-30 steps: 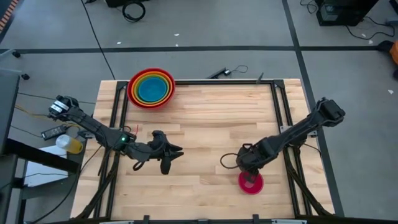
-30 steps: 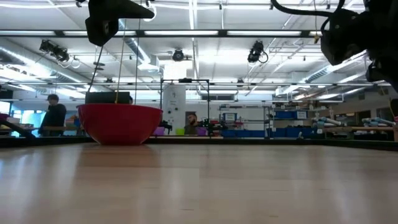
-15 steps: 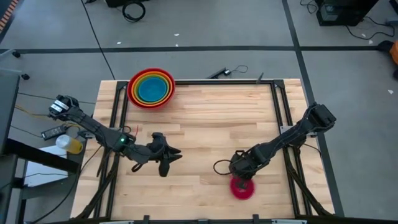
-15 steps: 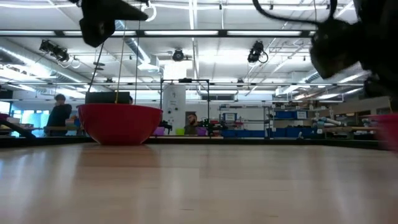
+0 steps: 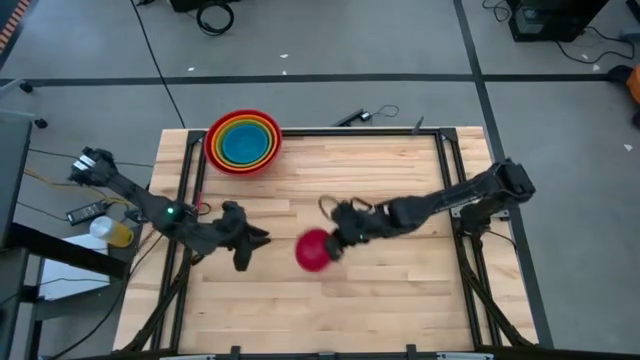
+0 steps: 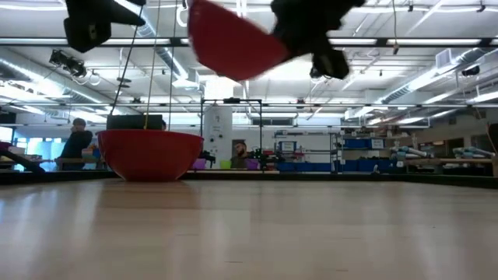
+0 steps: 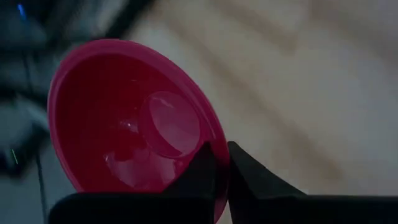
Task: Nest bowls inside each other
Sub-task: Stack the pink bowl into the blue bowl
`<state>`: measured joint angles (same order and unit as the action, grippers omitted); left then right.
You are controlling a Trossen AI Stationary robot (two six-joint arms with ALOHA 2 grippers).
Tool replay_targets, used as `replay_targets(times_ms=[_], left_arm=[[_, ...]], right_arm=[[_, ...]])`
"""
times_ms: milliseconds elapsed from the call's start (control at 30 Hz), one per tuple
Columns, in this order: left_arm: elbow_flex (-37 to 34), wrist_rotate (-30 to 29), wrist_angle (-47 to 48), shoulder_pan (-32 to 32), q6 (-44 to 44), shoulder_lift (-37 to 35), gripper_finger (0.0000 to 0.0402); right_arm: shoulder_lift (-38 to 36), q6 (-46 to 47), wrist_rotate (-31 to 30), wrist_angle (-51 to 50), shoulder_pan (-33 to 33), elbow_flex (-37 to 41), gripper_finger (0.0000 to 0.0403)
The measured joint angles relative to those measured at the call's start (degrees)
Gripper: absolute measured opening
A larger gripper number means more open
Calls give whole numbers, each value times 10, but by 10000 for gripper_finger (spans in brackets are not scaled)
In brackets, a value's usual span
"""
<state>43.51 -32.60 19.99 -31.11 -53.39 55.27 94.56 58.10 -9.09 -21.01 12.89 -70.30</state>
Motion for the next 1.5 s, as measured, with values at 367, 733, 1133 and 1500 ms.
replay_targets(times_ms=[367,733,1133,1500], left_arm=[[0,-162,-2,13,51,-19,157],[0,-174,-101,94,172,15,281],[0,-173,-233,163,291,63,289],[0,-167,-269,174,316,68,152]], right_arm=[[0,-109,-157,170,-62,-2,21],[0,-238,-422,223,-58,-1,21],[0,-356,-490,305,-40,-1,27],[0,-358,-469,304,-26,-1,31]])
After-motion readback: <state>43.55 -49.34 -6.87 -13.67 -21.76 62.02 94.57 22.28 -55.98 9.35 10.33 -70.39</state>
